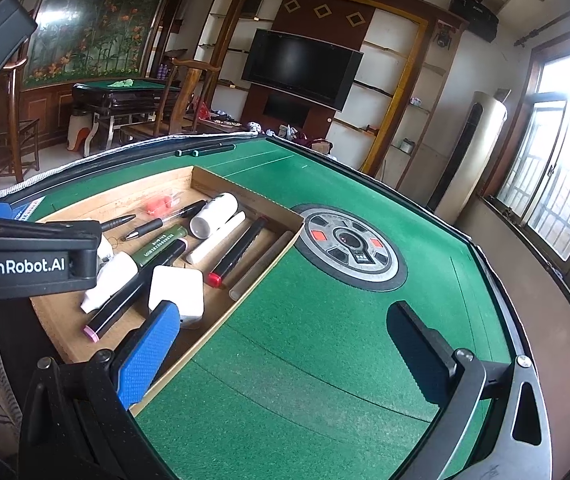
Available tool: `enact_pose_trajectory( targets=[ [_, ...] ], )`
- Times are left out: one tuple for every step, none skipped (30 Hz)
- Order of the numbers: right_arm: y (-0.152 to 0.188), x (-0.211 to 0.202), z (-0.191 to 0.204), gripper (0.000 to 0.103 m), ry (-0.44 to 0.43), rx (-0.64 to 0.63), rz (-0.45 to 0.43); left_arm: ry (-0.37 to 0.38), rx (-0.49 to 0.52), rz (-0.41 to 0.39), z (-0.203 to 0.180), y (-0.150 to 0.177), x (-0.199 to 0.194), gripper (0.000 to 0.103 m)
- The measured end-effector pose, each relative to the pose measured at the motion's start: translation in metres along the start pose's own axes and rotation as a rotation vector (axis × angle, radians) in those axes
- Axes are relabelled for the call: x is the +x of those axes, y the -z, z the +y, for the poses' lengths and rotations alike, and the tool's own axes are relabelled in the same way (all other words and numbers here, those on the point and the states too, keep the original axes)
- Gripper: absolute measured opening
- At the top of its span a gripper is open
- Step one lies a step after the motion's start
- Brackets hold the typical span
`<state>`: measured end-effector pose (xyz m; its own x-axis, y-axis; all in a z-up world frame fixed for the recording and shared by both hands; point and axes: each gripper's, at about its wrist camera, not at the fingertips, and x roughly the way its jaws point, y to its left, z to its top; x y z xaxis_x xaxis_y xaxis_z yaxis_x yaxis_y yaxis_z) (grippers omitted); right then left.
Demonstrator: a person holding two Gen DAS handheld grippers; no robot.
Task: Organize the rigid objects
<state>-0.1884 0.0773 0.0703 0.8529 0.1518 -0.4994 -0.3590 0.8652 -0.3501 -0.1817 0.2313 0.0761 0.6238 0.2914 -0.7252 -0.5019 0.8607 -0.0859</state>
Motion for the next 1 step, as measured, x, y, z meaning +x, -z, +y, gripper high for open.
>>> enact_pose_trajectory(
  targets=[
    [-0.0004,0.0,-0.0018,0.103,-0.004,0.004,0.0,0.001,0.002,-0.002,-0.0018,-0.0007,-0.0016,0.102]
  ],
)
